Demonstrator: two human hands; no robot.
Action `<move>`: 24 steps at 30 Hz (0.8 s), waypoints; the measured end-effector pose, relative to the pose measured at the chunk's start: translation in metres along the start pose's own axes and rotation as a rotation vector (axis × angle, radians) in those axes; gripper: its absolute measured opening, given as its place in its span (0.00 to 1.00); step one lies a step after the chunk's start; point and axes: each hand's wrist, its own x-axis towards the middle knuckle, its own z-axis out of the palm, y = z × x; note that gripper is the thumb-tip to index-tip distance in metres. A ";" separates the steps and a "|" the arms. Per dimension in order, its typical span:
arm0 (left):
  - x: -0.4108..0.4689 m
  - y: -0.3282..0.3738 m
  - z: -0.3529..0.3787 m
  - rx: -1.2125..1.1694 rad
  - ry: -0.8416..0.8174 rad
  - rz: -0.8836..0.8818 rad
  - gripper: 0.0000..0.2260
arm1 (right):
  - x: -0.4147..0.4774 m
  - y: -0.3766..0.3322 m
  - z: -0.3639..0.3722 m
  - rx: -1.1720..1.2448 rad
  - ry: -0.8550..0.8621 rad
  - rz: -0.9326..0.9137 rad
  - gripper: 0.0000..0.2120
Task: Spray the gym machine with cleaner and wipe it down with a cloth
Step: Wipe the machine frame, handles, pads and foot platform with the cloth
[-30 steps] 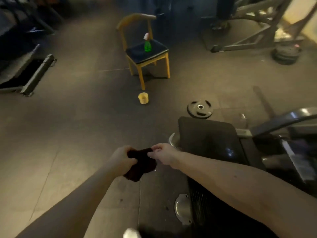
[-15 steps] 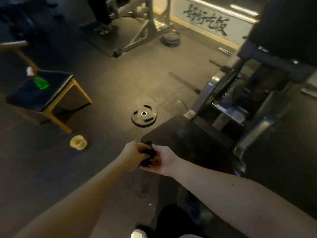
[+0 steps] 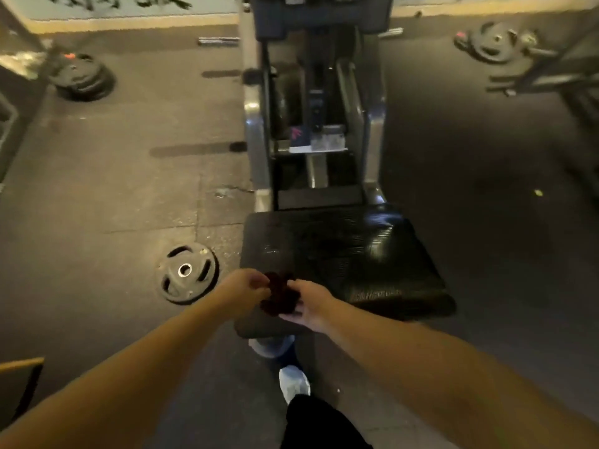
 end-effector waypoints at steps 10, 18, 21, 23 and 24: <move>0.131 -0.041 -0.059 0.281 -0.337 0.222 0.03 | 0.088 0.026 0.053 0.210 0.358 -0.164 0.13; 0.232 -0.056 -0.064 0.540 -0.498 0.491 0.12 | 0.148 0.039 0.094 0.491 0.587 -0.269 0.16; 0.264 -0.065 -0.047 0.541 -0.496 0.472 0.14 | 0.176 0.027 0.083 0.389 0.678 -0.288 0.17; 0.293 -0.072 -0.025 0.573 -0.487 0.486 0.16 | 0.206 0.019 0.064 0.250 0.736 -0.342 0.17; 0.314 -0.073 -0.011 0.583 -0.464 0.513 0.16 | 0.225 0.011 0.048 0.147 0.772 -0.386 0.16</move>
